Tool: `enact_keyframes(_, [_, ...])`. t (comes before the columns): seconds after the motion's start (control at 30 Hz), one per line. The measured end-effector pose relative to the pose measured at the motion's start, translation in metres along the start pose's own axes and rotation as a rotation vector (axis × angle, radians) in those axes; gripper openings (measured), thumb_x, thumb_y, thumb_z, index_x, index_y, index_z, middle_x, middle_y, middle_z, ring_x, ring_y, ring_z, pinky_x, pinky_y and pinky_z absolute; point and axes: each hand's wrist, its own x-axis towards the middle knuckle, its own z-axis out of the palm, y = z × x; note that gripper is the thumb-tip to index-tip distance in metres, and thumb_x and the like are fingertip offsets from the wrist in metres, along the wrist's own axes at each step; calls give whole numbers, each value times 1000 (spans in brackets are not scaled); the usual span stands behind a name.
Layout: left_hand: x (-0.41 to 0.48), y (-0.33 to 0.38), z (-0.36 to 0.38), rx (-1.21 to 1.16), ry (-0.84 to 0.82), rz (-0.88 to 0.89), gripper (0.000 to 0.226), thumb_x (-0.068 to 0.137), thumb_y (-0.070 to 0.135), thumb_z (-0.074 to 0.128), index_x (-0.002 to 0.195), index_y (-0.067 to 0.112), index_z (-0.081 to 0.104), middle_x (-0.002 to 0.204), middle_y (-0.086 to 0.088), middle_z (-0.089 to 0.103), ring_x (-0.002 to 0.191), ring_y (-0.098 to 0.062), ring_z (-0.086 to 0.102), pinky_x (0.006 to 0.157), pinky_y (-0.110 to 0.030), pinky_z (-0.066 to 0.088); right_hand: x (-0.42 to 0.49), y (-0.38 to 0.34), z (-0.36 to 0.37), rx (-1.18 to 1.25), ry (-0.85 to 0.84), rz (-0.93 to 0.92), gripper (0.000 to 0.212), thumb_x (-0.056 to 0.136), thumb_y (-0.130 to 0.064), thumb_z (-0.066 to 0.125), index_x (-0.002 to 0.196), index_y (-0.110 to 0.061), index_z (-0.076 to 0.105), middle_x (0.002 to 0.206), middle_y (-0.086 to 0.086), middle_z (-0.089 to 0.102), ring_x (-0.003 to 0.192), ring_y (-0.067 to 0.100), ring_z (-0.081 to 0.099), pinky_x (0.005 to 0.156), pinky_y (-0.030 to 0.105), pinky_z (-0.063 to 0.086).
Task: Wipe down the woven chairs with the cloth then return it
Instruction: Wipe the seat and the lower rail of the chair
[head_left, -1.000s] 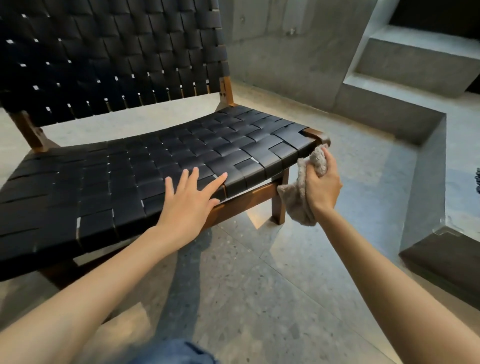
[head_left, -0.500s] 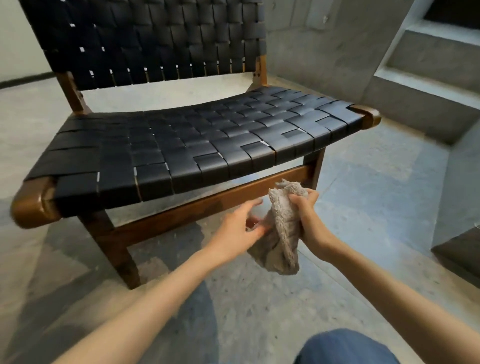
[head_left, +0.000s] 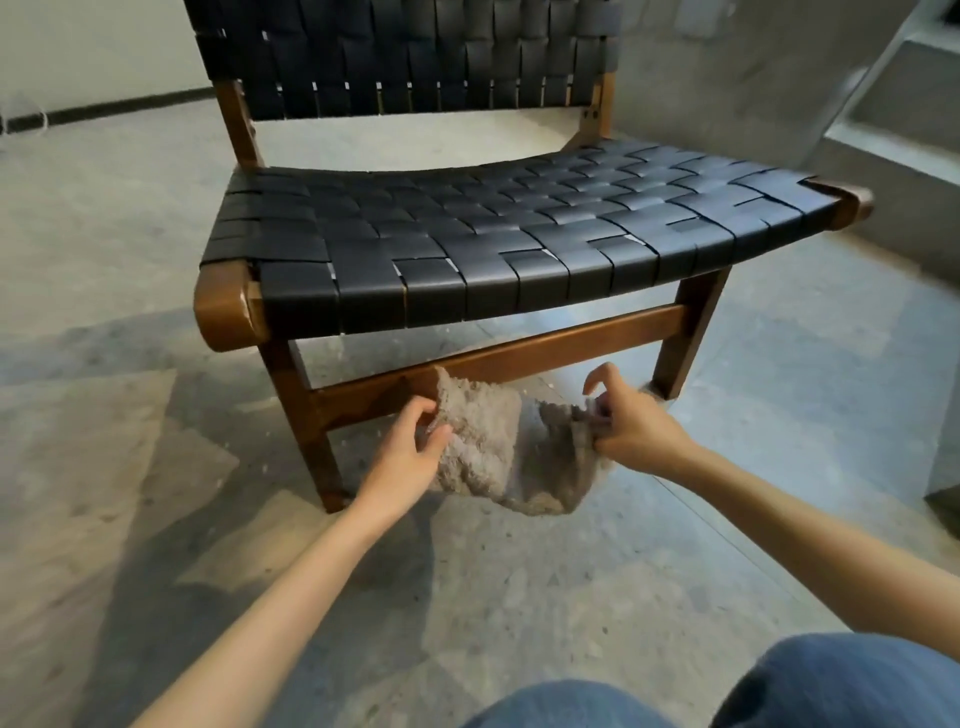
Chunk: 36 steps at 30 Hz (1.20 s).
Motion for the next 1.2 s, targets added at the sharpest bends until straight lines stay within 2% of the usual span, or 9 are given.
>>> enact_keyframes(0.13, [-2,-10,-14,-38,-83,56,21,98,19,47,105,38,43,123,13,46,119,-1,39,89,-15,36,13,-21,6,-67,-216,-83,54,85,-12,64,117,-44,34,118,-2,59,103,16,57,90,35,53])
enact_keyframes(0.3, [2,-20,-21,-4,-120,94,40,99,9,42,98,49,43,123,11,48,116,-3,45,75,3,38,34,-52,44,77,-284,-210,61,87,-25,65,139,-42,37,153,-5,28,140,22,22,115,48,24])
enact_keyframes(0.43, [8,-32,-21,-24,-76,84,30,98,7,43,110,34,48,122,7,53,111,-5,49,88,-12,43,48,-63,72,-10,-214,-400,26,87,-21,68,112,-27,65,126,-5,58,110,11,52,99,29,46])
enact_keyframes(0.53, [10,-40,-23,-91,23,58,28,96,2,44,103,29,51,111,8,58,98,7,52,77,1,37,54,-63,85,23,-141,-441,12,89,-16,66,99,-18,69,104,-4,69,93,11,65,85,29,55])
enact_keyframes(0.73, [9,-55,-21,-153,102,28,33,94,-3,44,101,29,53,108,11,59,100,7,53,78,-2,40,72,-57,98,1,-462,-433,54,87,-29,67,134,-15,47,128,0,56,113,14,53,94,27,47])
enact_keyframes(0.83, [8,-61,-22,-191,187,-44,30,93,-2,44,109,23,52,114,8,58,104,-3,54,85,-11,42,78,-56,107,-32,-206,-545,27,84,-23,72,109,-12,67,107,3,68,92,12,63,83,31,53])
enact_keyframes(0.97, [5,-75,-23,-132,158,-224,44,91,13,54,133,18,46,124,0,57,113,-14,54,94,-29,45,73,-48,114,274,36,-590,5,85,-13,72,85,-17,69,89,-4,72,62,-3,63,63,15,53])
enact_keyframes(1.07, [4,-78,-17,-74,128,-168,17,92,18,57,108,24,56,109,5,63,105,-11,59,79,-20,46,73,-44,113,256,20,-572,15,86,-20,70,100,-21,65,101,-15,65,77,4,64,72,22,55])
enact_keyframes(1.2, [4,-82,-11,-116,247,-125,11,92,16,59,102,13,56,104,-3,64,99,-13,61,86,-31,50,72,-29,126,84,-227,-493,56,84,-19,72,135,-20,48,136,-7,50,87,14,64,81,34,55])
